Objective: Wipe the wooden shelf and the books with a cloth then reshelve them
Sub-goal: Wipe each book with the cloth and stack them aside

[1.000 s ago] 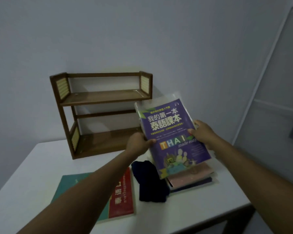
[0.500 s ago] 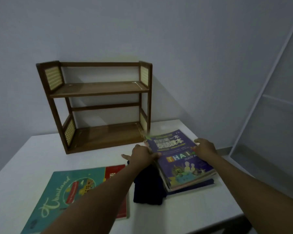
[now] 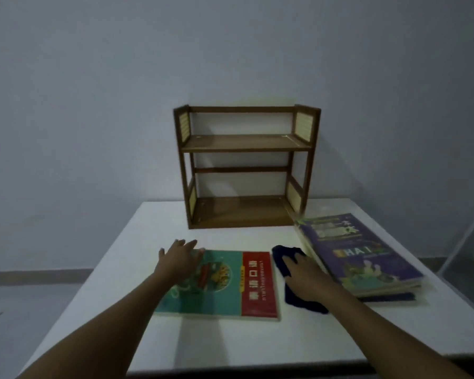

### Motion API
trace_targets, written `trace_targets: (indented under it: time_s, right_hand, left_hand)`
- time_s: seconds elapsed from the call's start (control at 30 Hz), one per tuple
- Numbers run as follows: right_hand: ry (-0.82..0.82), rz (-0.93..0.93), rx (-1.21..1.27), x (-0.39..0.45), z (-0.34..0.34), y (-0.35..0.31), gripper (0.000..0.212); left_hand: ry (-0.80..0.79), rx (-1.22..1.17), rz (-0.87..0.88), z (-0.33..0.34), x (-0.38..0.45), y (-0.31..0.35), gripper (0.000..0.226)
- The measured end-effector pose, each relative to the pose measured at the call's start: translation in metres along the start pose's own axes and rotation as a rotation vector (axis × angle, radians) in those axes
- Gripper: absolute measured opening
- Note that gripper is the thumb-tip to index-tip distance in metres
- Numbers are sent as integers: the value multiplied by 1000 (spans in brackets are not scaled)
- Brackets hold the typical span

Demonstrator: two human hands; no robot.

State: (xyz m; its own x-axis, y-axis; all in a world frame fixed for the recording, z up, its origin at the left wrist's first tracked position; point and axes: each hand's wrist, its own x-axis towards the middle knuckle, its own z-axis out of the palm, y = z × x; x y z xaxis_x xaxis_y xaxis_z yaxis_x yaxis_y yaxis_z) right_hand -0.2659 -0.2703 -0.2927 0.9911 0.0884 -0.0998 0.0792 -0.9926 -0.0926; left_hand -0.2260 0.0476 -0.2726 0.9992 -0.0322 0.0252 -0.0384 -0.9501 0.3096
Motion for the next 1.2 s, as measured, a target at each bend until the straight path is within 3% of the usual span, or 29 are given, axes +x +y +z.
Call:
trace_targets:
  time_s: [0.1, 0.17, 0.23, 0.3, 0.37, 0.47, 0.57, 0.8, 0.9, 0.97, 1.1, 1.2]
  right_hand:
    - [179, 83, 106, 3, -2, -8, 39]
    - [310, 152, 330, 5, -14, -16, 30]
    - [417, 137, 514, 13, -25, -33, 34]
    - [454, 50, 460, 20, -32, -51, 43]
    - [357, -58, 411, 26, -28, -63, 46]
    - [126, -68, 312, 27, -5, -72, 47]
    - [154, -73, 212, 27, 11, -89, 48]
    - [62, -439, 279, -7, 20, -189, 50]
    - [16, -558, 279, -5, 19, -202, 52]
    - [69, -533, 205, 17, 16, -179, 57]
    - [160, -175, 156, 63, 7, -115, 60]
    - [116, -175, 137, 61, 8, -128, 61]
  left_hand:
    - [28, -127, -102, 5, -36, -41, 59]
    - [11, -161, -95, 15, -55, -54, 72]
    - [-43, -173, -58, 22, -66, -67, 92]
    - [-122, -137, 33, 26, -67, -73, 115]
    - [-182, -93, 96, 26, -65, -76, 133]
    - [-182, -52, 132, 22, -64, -74, 138]
    - [-149, -12, 203, 17, -64, -69, 131]
    - [-178, -7, 228, 13, -60, -69, 133]
    - [-172, -30, 233, 13, -58, -73, 136]
    - [-153, -54, 232, 14, -61, -73, 132]
    - [-163, -116, 194, 14, -64, -71, 138]
    - [-166, -122, 193, 10, -65, -71, 137]
